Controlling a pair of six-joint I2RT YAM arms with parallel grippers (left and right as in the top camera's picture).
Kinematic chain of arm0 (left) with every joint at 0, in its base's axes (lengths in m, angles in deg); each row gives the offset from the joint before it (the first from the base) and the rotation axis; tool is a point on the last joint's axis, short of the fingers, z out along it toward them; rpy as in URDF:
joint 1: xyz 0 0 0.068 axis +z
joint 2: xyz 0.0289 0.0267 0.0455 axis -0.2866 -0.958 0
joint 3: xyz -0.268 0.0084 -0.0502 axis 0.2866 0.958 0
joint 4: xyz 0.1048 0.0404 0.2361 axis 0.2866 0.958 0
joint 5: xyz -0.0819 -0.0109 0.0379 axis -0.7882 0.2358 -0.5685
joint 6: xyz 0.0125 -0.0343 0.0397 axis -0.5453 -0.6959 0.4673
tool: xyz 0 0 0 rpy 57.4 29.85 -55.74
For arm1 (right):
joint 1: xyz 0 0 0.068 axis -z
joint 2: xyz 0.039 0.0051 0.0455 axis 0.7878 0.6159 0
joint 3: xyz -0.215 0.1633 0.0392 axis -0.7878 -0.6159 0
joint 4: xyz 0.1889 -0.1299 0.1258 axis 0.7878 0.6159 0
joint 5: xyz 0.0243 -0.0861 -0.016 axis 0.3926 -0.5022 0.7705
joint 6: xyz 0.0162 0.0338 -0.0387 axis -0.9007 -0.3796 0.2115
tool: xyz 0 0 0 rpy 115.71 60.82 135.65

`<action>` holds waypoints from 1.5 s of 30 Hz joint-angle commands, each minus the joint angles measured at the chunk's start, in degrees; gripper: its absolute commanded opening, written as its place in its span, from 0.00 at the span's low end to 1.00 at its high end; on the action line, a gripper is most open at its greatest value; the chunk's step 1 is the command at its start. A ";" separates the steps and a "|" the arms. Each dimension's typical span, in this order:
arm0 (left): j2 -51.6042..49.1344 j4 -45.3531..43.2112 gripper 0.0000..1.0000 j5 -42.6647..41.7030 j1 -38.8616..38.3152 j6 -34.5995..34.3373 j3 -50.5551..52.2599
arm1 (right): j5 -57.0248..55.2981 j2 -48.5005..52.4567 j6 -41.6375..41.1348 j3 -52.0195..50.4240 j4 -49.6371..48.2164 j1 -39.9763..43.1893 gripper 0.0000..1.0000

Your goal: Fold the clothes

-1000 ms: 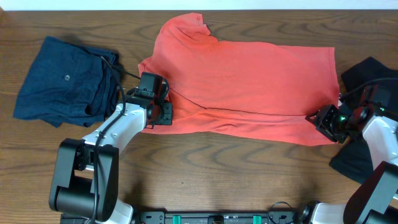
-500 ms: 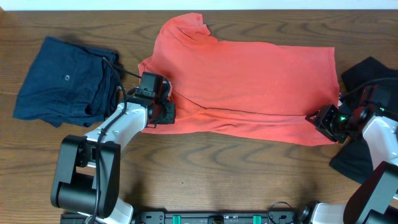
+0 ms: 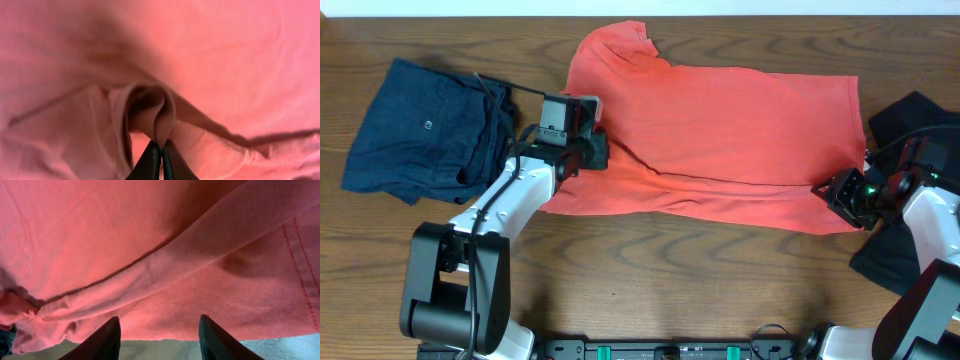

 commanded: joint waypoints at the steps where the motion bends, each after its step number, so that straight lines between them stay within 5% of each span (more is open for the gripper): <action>1: -2.05 -3.17 0.06 -0.74 0.13 -1.60 -0.87 | 0.87 0.33 0.74 0.87 0.00 -0.42 0.49; 8: -5.16 -11.34 0.08 -0.76 -1.16 -3.17 -0.87 | 0.87 0.33 0.74 0.87 0.31 -0.42 0.49; 10: -5.11 -11.28 0.26 -0.76 -1.66 -3.13 -0.87 | 0.87 0.33 0.74 0.87 0.35 -0.42 0.48; 13: -4.59 -8.68 0.73 -0.76 -1.70 -2.49 -0.87 | 0.87 0.33 0.74 0.87 0.37 -0.42 0.49; 15: -3.52 -5.88 0.83 -0.72 -1.57 -1.49 -0.87 | 0.87 0.33 0.76 0.87 0.46 -0.42 0.49; 19: 0.83 0.33 0.87 -0.48 -1.53 1.44 -0.87 | 0.85 0.33 0.79 0.87 0.46 -0.42 0.49; 23: 5.44 8.07 0.77 3.61 -1.53 2.08 -0.87 | 0.85 0.33 0.76 0.87 0.46 -0.42 0.49; 26: 5.64 12.48 0.58 6.43 -1.53 2.21 -0.81 | 0.83 0.33 0.76 0.87 0.26 -0.42 0.49; 29: 3.80 13.18 0.54 6.64 -1.55 3.50 -0.02 | 0.83 0.33 0.76 0.87 0.00 -0.42 0.49; 35: -1.31 12.04 0.09 5.35 -1.68 4.46 0.35 | 0.83 0.33 0.76 0.87 0.02 -0.42 0.50; 45: -6.10 9.92 0.06 5.31 -1.73 4.46 0.39 | 0.83 0.33 0.76 0.87 -0.57 -0.42 0.50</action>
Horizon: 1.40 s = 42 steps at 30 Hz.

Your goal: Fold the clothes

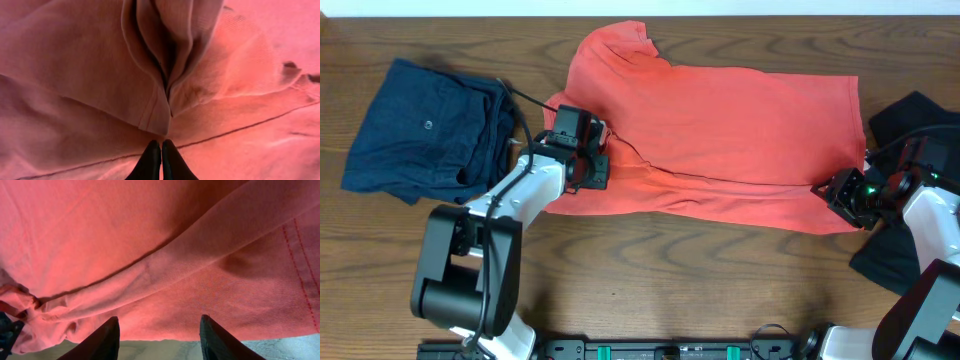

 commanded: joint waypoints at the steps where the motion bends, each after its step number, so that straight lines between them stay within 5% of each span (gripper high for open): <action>1: -2.47 -1.90 0.06 0.17 0.09 0.76 0.39 | 0.83 0.33 0.76 0.87 -0.61 -0.42 0.50; 12: -2.25 -21.03 0.06 15.10 3.17 0.74 -3.19 | 0.85 0.33 -0.35 0.87 -0.94 -0.42 0.50; 16: -0.07 -15.19 0.07 12.04 4.90 0.79 -9.05 | 0.83 0.33 -0.33 0.87 -0.63 -0.42 0.49; 21: 3.30 -0.35 0.09 -3.34 4.11 0.79 -11.85 | 0.83 0.33 -0.31 0.87 -0.42 -0.42 0.50; 25: 2.34 5.86 0.13 -4.44 2.01 0.72 -10.60 | 0.83 0.33 -0.31 0.87 -0.48 -0.42 0.50; 29: -0.13 6.93 0.22 -4.52 0.24 0.17 -9.18 | 0.83 0.33 -0.31 0.87 -0.44 -0.42 0.51; 42: -9.42 3.50 0.25 -7.91 -0.72 -0.76 -8.72 | 0.83 0.33 -0.33 0.87 -0.42 -0.42 0.51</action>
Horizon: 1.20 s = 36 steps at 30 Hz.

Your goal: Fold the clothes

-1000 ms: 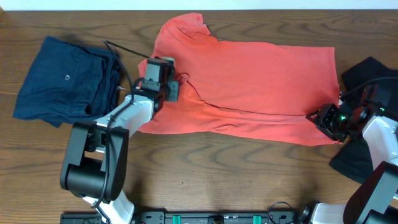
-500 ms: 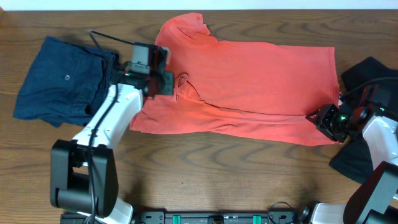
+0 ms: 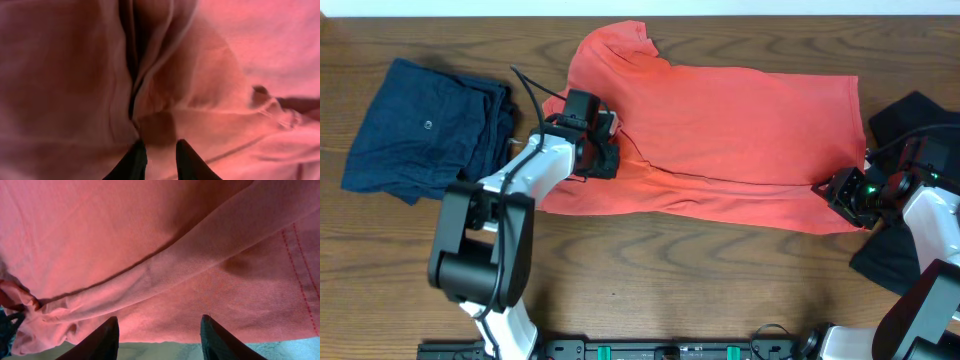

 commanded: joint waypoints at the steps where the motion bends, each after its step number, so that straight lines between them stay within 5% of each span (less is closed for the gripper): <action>1: -2.12 -1.81 0.26 -2.54 -0.02 -0.52 0.28 | 0.85 0.33 -0.26 0.87 0.07 -0.42 0.51; 10: -2.78 -18.78 0.26 -2.73 0.00 -0.59 0.24 | 0.85 0.33 -0.26 0.87 0.04 -0.42 0.51; 15: -2.78 -28.55 0.25 -10.95 -0.98 -0.57 0.00 | 0.83 0.33 -0.26 0.87 0.13 -0.42 0.50; 26: 1.62 -13.05 0.33 -8.31 -0.02 -0.15 -0.70 | 0.81 0.33 -0.24 0.87 0.48 -0.42 0.51; 36: 4.72 -7.96 0.35 -4.11 0.00 0.76 -0.72 | 0.59 0.33 -0.24 0.87 0.42 -0.42 0.52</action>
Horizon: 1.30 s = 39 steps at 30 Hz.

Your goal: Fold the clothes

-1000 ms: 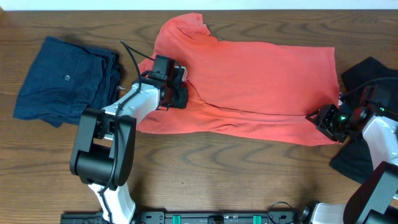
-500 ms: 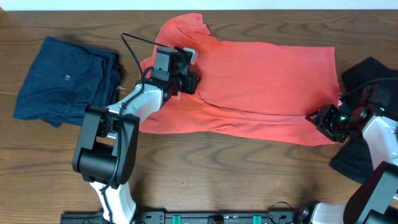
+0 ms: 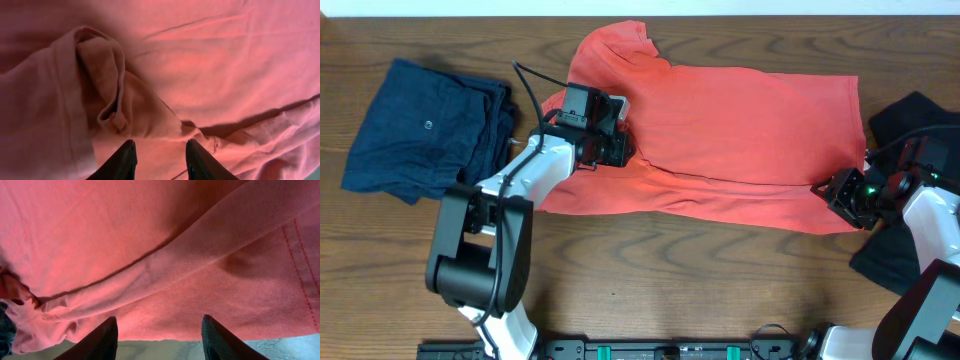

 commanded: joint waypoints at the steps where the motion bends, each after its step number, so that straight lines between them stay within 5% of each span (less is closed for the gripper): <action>1: 2.19 0.66 0.35 6.10 0.20 0.74 -0.81 | 0.57 0.33 -0.24 0.87 -0.15 -0.42 0.52; 8: 0.11 0.63 0.41 11.10 0.17 0.72 -0.81 | -0.04 0.33 -0.26 0.87 -0.13 -0.42 0.53; 13: -1.84 -3.65 0.41 5.81 0.17 0.72 -0.79 | -0.04 0.33 -0.26 0.87 -0.11 -0.42 0.53; 22: -4.02 -10.05 0.07 2.10 -1.66 0.70 -0.81 | -0.02 0.33 -0.26 0.87 0.63 -0.42 0.52; 30: -3.78 -16.35 0.08 -4.37 -5.68 -0.74 -0.87 | 0.00 0.33 -0.28 0.87 0.96 -0.42 0.52; 31: -3.76 -16.26 0.16 -4.13 -5.84 -0.76 -0.87 | 0.00 0.33 -0.26 0.87 1.01 -0.42 0.52; 33: -3.45 -15.10 0.56 -3.96 -5.88 -0.76 -0.87 | 0.00 0.33 -0.26 0.87 1.03 -0.42 0.52; 34: -3.13 -14.56 0.63 -3.96 -5.68 -0.76 -0.87 | 0.00 0.33 -0.26 0.87 1.03 -0.42 0.52; 39: 1.55 -10.01 0.72 -2.23 -3.93 -0.79 -0.87 | -0.02 0.33 -0.26 0.87 0.96 -0.42 0.52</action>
